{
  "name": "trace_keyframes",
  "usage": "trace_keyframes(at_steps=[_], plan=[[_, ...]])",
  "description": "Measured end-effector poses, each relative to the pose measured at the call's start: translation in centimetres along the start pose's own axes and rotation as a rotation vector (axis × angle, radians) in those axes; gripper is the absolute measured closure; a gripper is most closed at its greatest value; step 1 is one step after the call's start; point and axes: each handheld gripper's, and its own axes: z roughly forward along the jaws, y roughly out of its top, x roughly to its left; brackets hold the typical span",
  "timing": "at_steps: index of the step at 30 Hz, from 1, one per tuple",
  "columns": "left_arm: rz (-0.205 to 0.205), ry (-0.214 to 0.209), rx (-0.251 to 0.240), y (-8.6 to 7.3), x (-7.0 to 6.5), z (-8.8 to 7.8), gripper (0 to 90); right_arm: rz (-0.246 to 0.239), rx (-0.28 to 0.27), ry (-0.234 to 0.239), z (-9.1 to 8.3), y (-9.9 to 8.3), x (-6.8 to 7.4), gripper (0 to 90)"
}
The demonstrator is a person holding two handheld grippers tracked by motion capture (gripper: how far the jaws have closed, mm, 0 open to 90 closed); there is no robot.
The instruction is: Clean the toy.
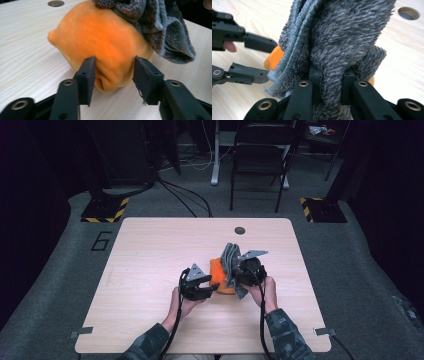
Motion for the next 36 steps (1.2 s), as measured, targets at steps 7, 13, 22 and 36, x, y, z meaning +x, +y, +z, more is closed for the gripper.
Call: trace_keyframes(at_steps=[7,13,22,36], plan=[[-0.011,0.007,-0.011,-0.8,-0.1,0.9,74.7,-0.006,0.006,-0.008,0.2,0.2,0.5,77.3],[0.000,0.003,-0.021,-0.7,0.0,0.7,77.3,-0.016,-0.005,-0.065,-0.5,0.1,0.0,77.7],[-0.012,-0.007,-0.015,-0.8,0.1,0.7,76.7,0.131,0.049,-0.107,0.2,-2.4,-4.4,77.8],[-0.040,0.000,-0.026,-0.8,0.5,0.6,76.2,0.188,0.040,-0.158,-1.9,-2.5,-6.1,77.7]])
